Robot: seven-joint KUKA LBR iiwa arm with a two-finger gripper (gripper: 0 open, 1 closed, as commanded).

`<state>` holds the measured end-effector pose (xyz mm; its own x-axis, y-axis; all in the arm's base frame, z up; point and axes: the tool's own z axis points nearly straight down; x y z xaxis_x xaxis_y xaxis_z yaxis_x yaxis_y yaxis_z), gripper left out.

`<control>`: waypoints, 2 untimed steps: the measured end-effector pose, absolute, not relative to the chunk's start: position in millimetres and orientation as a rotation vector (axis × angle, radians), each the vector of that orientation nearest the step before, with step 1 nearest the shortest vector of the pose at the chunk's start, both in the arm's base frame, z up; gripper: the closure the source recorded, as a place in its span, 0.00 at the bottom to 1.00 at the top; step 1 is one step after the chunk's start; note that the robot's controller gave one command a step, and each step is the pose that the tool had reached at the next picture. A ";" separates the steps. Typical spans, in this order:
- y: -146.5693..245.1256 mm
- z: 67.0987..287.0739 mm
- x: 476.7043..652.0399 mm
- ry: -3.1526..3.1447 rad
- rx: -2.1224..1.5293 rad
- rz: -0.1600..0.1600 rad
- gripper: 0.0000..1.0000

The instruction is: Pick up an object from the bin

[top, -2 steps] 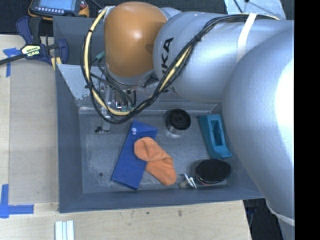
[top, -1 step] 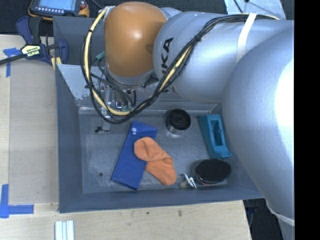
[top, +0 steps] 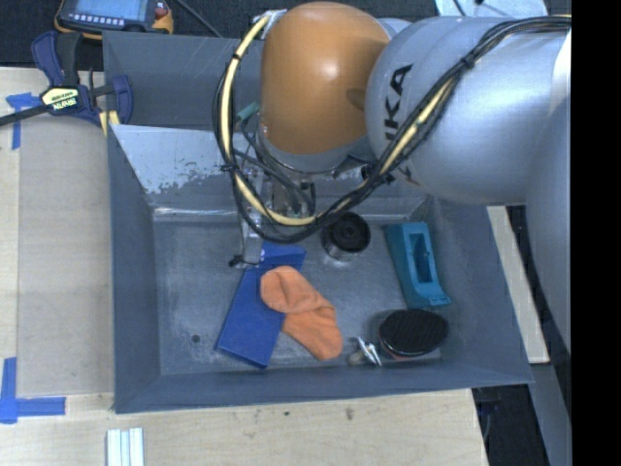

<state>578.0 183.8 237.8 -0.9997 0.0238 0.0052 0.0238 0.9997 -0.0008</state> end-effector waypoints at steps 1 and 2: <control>157.8 247.2 573.0 -3.140 -0.249 -0.004 0.00; 148.7 217.5 546.4 -3.138 -0.194 -0.001 0.00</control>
Offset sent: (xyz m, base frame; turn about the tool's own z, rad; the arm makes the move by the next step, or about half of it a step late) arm -0.0508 -0.0423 -0.0382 0.0131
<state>546.4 148.7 217.5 -0.9924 0.1233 -0.0025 0.1233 0.9924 0.0006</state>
